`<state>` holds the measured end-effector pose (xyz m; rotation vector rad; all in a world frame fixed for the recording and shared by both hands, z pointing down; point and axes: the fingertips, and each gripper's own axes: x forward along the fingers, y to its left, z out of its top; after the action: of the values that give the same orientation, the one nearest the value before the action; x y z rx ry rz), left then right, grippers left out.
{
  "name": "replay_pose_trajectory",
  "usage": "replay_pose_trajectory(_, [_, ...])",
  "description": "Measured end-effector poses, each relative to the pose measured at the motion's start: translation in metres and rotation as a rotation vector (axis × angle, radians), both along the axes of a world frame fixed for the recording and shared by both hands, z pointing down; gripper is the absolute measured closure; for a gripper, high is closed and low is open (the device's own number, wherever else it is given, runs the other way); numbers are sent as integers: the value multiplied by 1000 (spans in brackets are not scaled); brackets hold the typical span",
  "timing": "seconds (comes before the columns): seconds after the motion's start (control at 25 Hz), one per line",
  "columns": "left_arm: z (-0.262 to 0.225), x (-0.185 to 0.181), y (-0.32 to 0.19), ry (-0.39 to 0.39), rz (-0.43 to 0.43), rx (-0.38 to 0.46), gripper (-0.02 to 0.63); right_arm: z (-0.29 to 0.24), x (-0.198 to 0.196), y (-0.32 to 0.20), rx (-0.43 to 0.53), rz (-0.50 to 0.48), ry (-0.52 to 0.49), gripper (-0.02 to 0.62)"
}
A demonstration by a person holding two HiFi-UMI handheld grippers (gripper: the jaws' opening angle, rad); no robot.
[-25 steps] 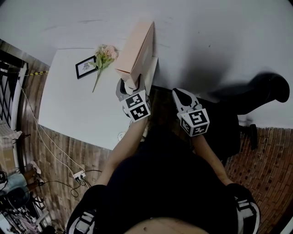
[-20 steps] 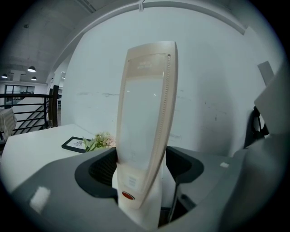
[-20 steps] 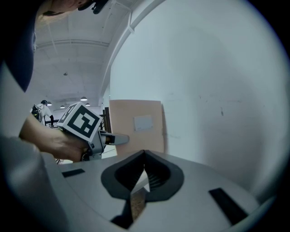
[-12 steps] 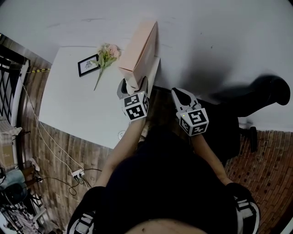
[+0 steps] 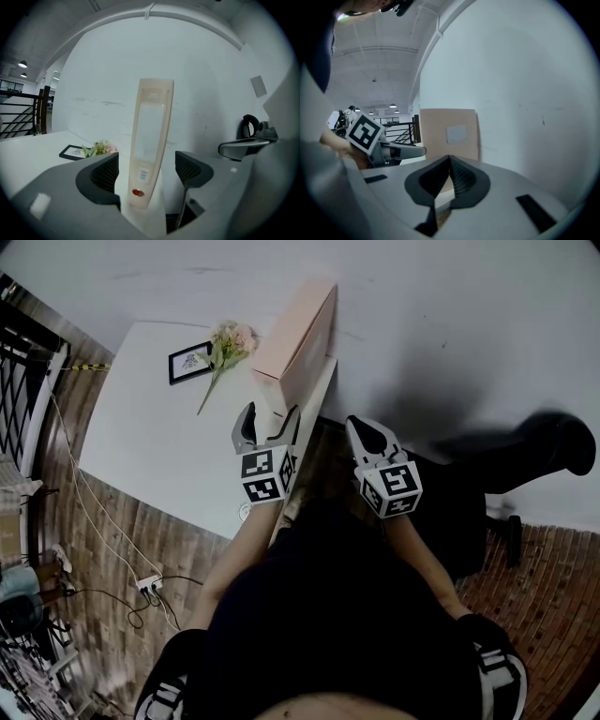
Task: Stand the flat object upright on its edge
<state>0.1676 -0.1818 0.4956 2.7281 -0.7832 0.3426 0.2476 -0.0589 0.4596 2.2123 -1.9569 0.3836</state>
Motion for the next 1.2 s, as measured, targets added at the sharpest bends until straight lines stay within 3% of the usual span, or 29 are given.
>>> replay_pose_trajectory(0.08, [-13, -20, 2, 4, -15, 43, 232, -10, -4, -9, 23, -12, 21, 583])
replay_pose_trajectory(0.12, [-21, -31, 2, 6, -30, 78, 290, -17, -8, -14, 41, -17, 33, 583])
replay_pose_trajectory(0.2, [-42, -55, 0, 19, -63, 154, 487, -37, -17, -25, 90, -29, 62, 583])
replay_pose_trajectory(0.28, [-64, -78, -2, 31, -100, 213, 584, -63, -30, -34, 153, -50, 97, 583])
replay_pose_trajectory(0.4, [-97, -110, -4, 30, -168, 283, 595, -105, -61, -49, 250, -125, 141, 583])
replay_pose_trajectory(0.6, [-149, -168, 2, 41, -323, 371, 595, -151, -122, -69, 351, -302, 126, 583])
replay_pose_trajectory(0.92, [-192, -260, 9, 30, -555, 433, 595, -176, -189, -101, 410, -455, 115, 583])
replay_pose_trajectory(1.2, [-195, -291, 15, 21, -643, 440, 595, -174, -212, -109, 412, -505, 95, 583])
